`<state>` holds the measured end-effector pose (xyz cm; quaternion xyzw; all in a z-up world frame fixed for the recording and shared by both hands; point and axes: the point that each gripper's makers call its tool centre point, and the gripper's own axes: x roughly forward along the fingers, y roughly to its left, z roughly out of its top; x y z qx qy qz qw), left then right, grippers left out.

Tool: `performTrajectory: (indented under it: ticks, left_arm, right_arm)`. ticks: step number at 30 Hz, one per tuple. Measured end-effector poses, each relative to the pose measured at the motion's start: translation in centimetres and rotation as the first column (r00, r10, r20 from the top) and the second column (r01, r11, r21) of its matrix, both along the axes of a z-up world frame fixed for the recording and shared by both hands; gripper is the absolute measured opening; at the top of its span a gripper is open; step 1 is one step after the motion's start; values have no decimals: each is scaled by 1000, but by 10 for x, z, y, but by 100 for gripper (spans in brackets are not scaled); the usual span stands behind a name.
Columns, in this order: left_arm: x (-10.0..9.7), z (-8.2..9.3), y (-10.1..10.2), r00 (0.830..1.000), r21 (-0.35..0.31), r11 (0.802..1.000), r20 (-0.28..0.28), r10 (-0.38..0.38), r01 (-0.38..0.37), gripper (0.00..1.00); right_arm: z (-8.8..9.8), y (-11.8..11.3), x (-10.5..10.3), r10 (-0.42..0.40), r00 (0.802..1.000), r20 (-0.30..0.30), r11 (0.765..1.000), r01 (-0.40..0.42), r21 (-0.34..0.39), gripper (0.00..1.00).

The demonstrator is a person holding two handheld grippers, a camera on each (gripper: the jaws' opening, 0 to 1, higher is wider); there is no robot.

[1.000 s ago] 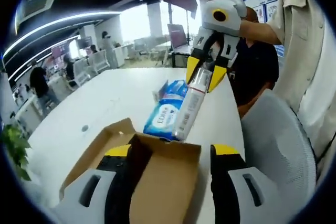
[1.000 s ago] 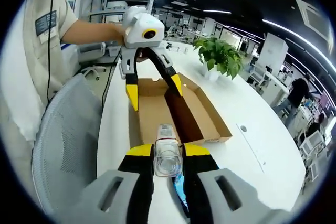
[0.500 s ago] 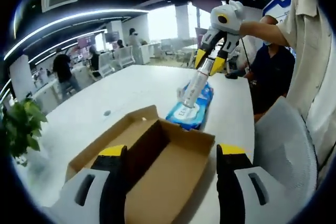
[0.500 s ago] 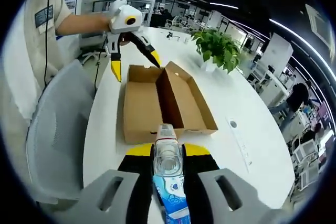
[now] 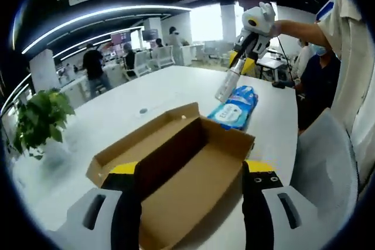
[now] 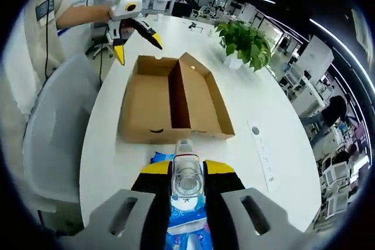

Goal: Operate the shoe box by opening the lid, removing the specified soft item, and placing it in the target area until the item is outside and the box remains undamaged.

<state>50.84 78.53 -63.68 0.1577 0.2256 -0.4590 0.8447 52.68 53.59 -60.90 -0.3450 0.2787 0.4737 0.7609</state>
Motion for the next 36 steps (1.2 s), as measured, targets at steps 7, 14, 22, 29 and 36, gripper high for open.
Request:
performTrajectory:
  ticks: [7, 14, 22, 29, 36]
  left_arm:
    - [5, -1, 26, 993, -12, 993, 17, 120, -120, 58]
    - [11, -3, 56, 970, -5, 971, 26, 240, -240, 50]
    - [11, -12, 82, 944, 9, 944, -4, 330, -329, 34]
    - [7, -32, 102, 917, 73, 916, -34, 397, -394, 28]
    - [2, -53, 115, 887, 125, 888, -86, 454, -442, 15]
  right_arm:
    - [-11, -12, 13, 15, 1000, -17, 998, -16, -67, 17]
    - [-20, -25, 21, 23, 999, -36, 992, -27, -125, 17]
    - [-26, -34, 33, 27, 998, -58, 983, -37, -177, 17]
    - [-38, -41, 41, 50, 995, -91, 967, -71, -243, 17]
    - [-48, -45, 48, 61, 990, -125, 953, -96, -289, 17]
